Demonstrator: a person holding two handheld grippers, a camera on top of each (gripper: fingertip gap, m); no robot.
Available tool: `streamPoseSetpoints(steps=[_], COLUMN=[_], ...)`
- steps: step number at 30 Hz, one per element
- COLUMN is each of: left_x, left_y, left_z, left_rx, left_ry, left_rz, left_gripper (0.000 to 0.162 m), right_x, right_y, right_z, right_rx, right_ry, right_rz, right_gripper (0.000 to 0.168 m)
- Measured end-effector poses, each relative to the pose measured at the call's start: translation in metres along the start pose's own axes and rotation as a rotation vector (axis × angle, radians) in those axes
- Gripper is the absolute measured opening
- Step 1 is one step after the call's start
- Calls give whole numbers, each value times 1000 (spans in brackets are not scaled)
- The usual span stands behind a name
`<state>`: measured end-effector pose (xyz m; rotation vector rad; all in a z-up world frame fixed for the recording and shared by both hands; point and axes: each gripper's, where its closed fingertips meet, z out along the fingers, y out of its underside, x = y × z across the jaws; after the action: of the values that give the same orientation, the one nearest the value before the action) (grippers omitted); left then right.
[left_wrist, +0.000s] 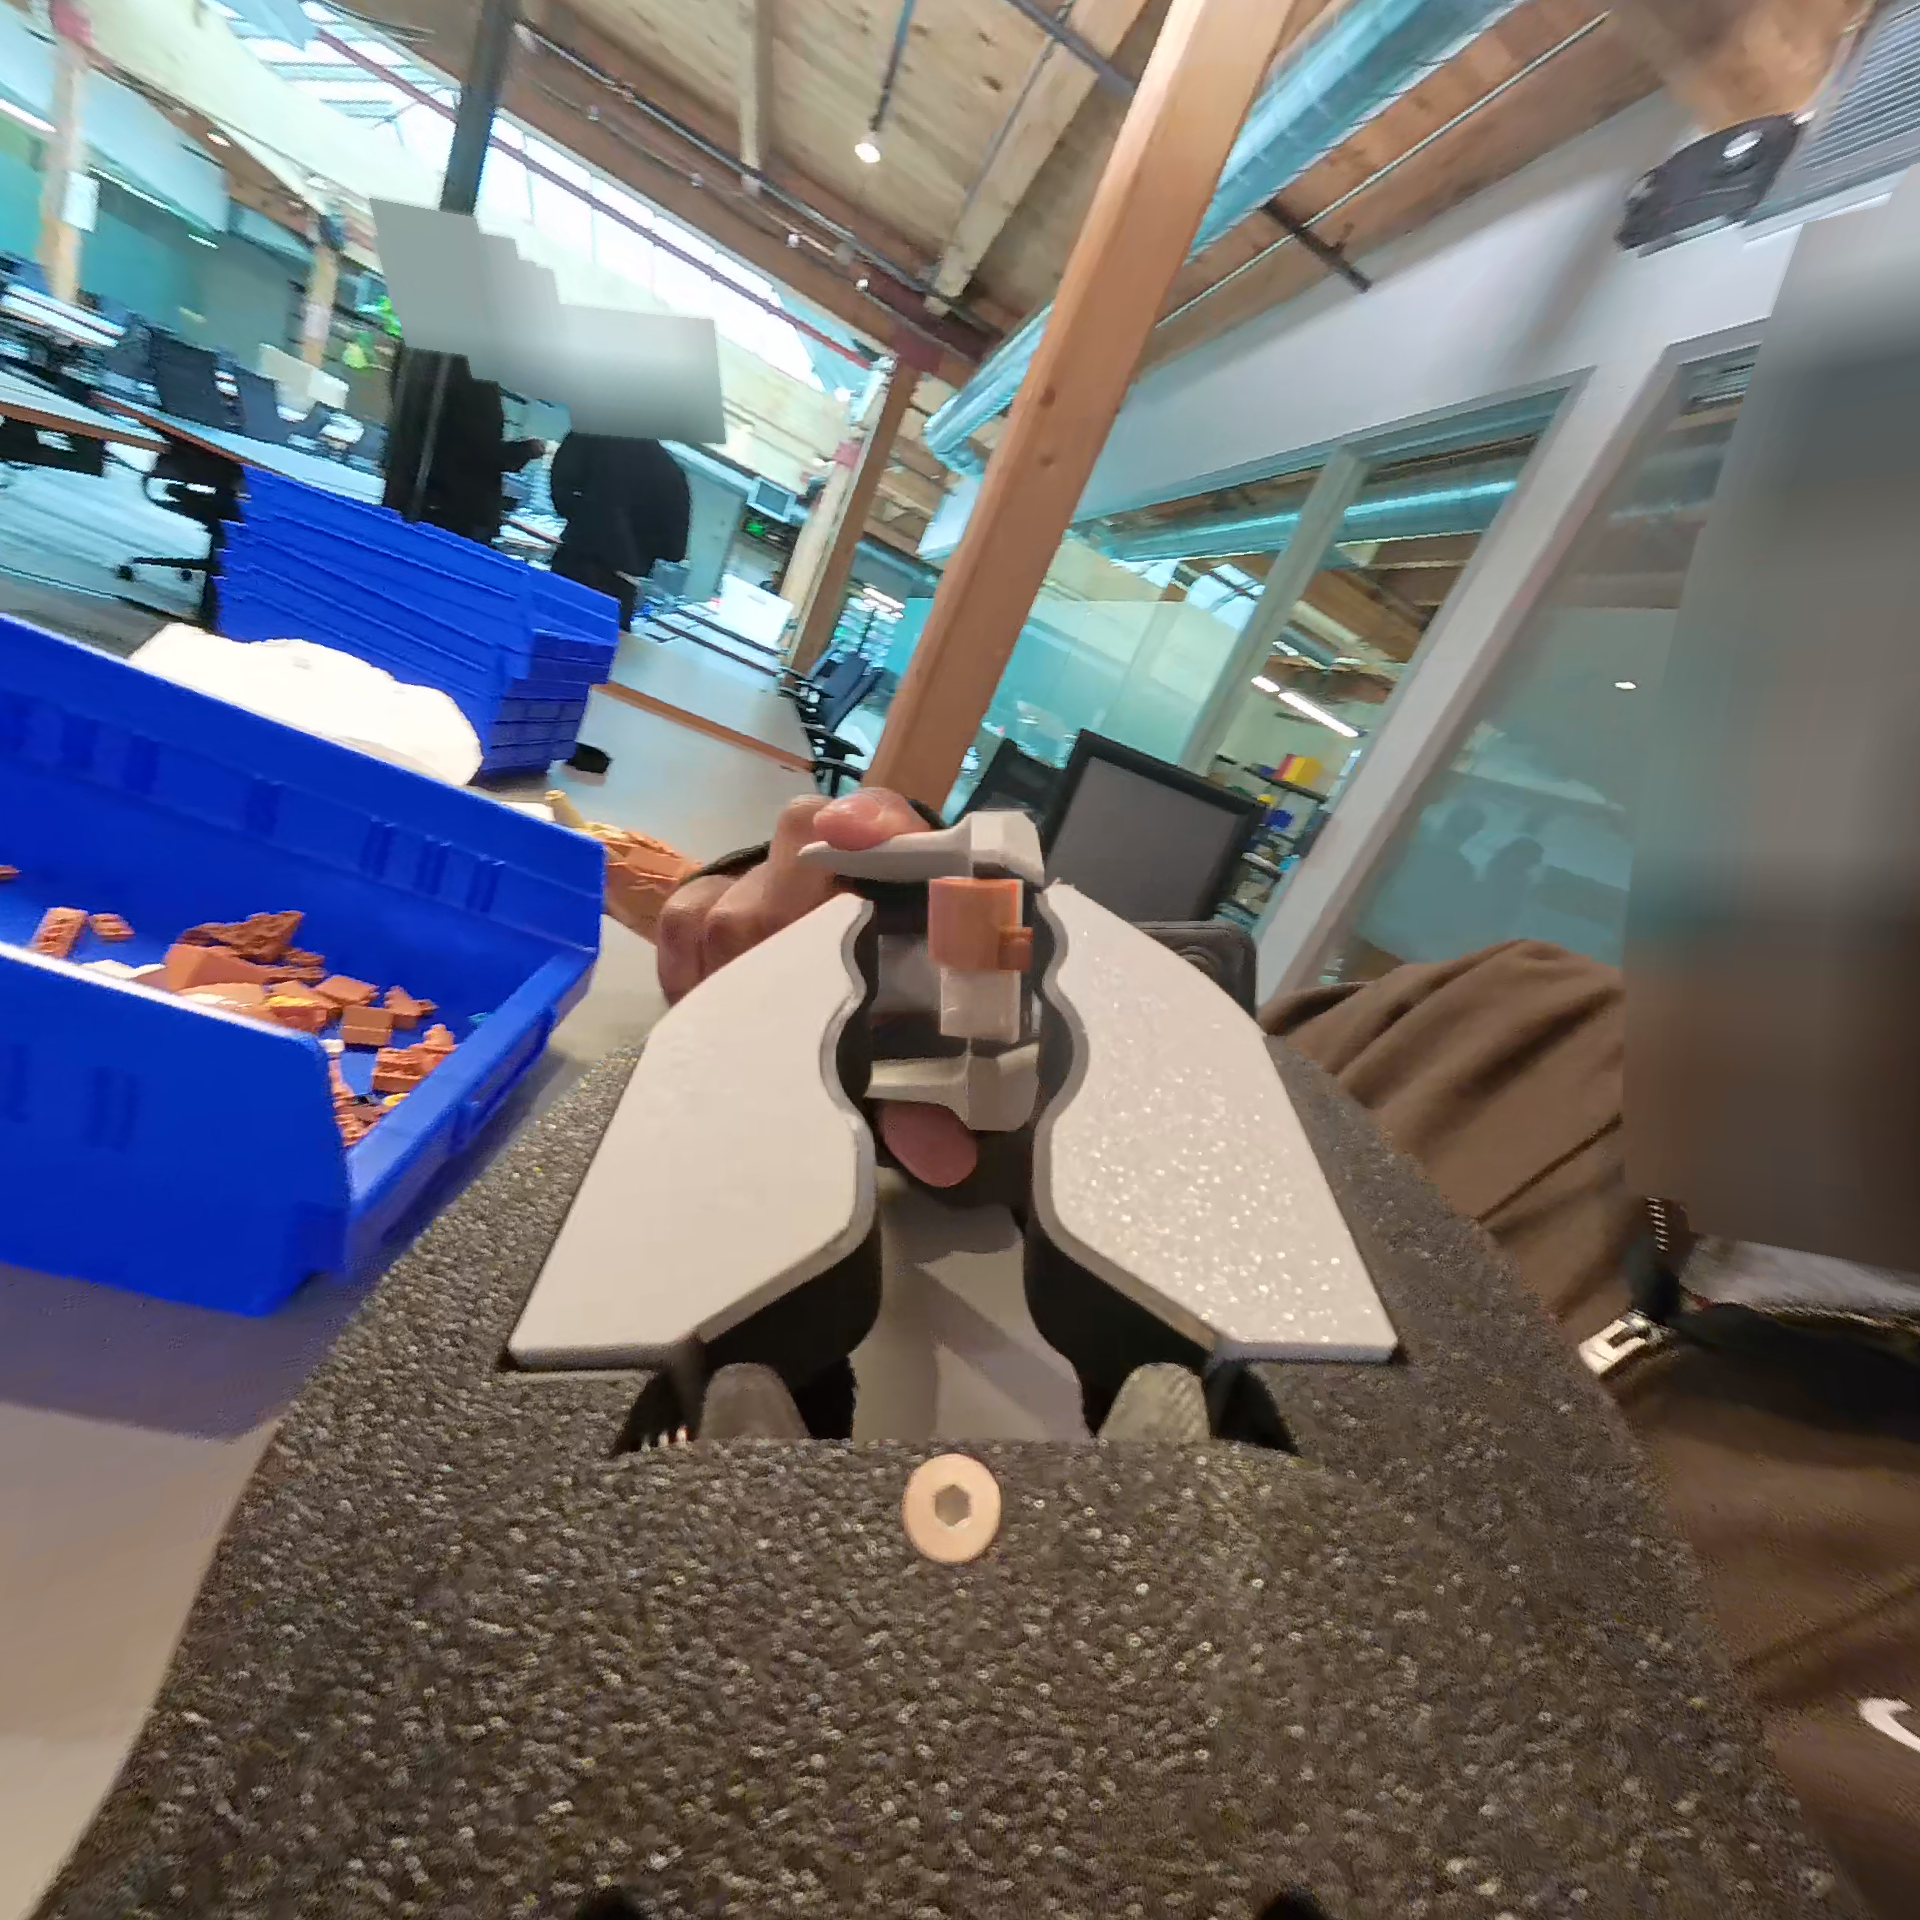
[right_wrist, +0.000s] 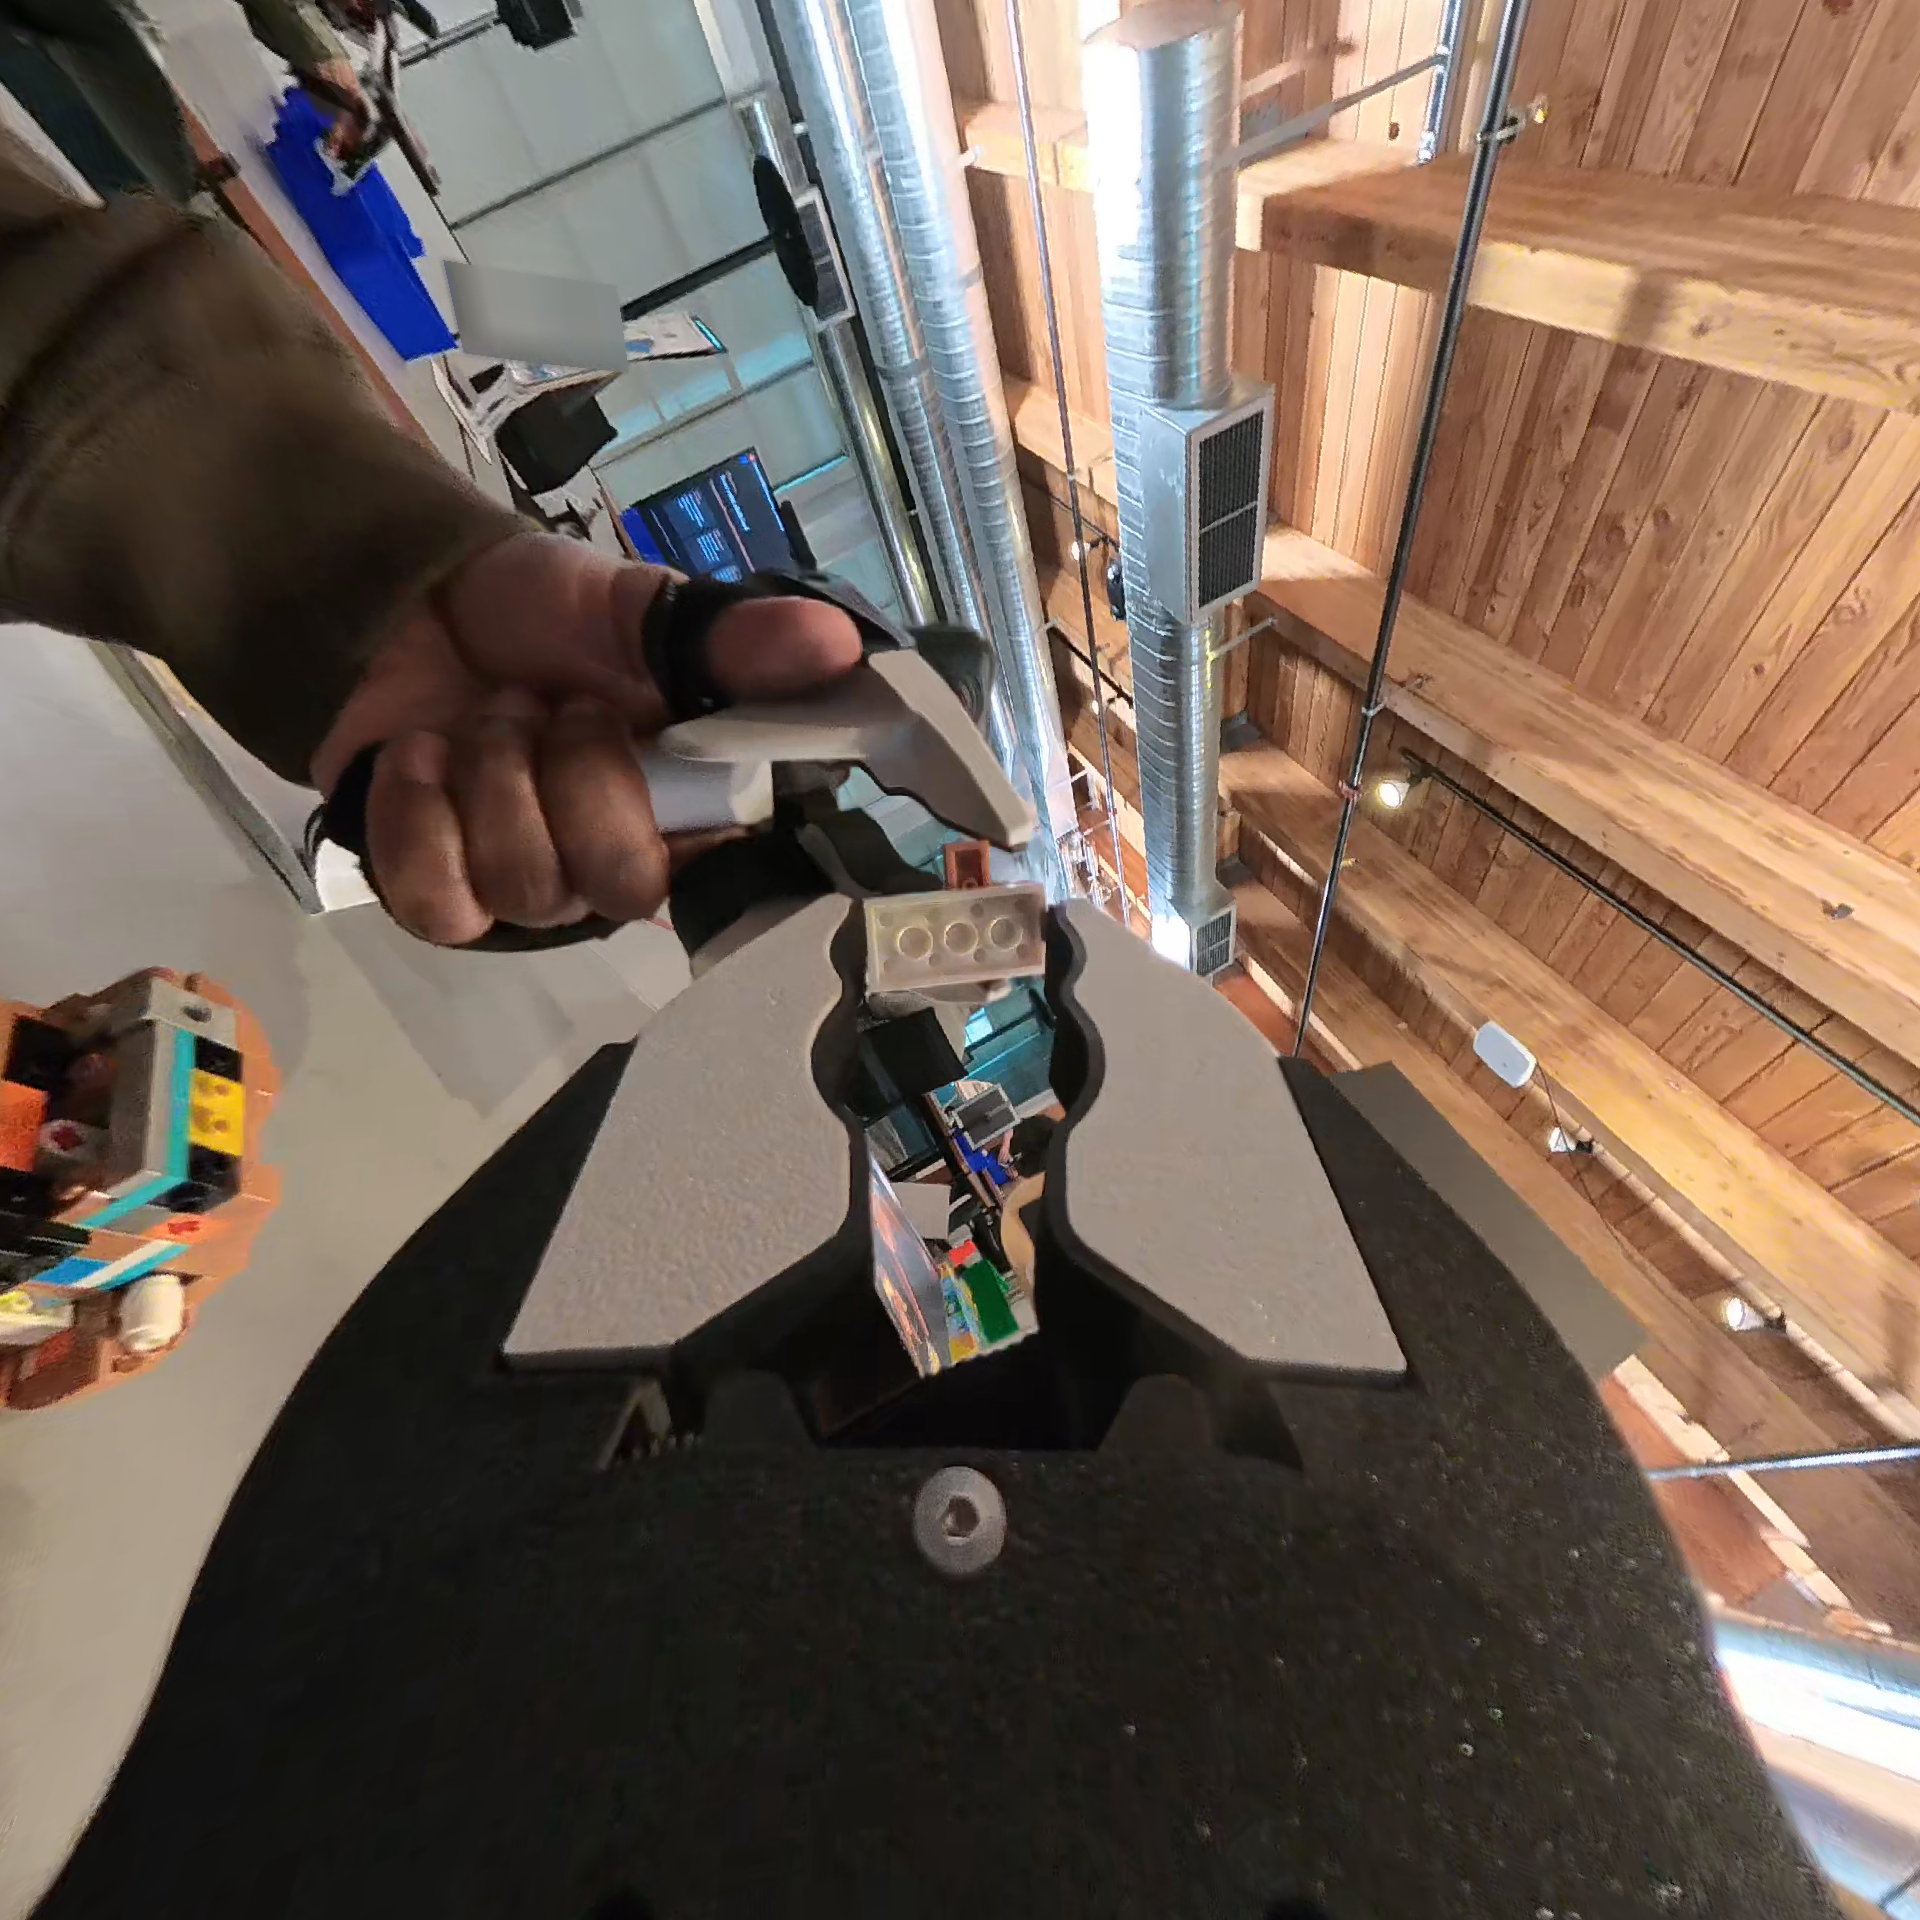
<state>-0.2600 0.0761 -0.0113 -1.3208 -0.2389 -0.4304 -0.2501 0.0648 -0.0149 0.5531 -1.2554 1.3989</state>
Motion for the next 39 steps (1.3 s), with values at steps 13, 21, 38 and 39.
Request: streamPoseSetpoints(steps=[13, 21, 38, 39], left_x=[21, 16, 11, 11], left_y=[12, 1, -10, -9], left_z=[5, 8, 6, 6], left_rx=[-63, 31, 83, 73], left_ry=[139, 72, -44, -48], left_rz=[7, 66, 209, 223], left_gripper=[22, 16, 15, 15], right_x=[-8, 6, 16, 16], right_y=[-12, -4, -1, -1], right_z=[-1, 0, -1, -2], right_rx=[37, -58, -72, -55], right_ry=[-33, 122, 123, 100], right_rz=[-47, -228, -21, 35], right_gripper=[32, 32, 7, 7])
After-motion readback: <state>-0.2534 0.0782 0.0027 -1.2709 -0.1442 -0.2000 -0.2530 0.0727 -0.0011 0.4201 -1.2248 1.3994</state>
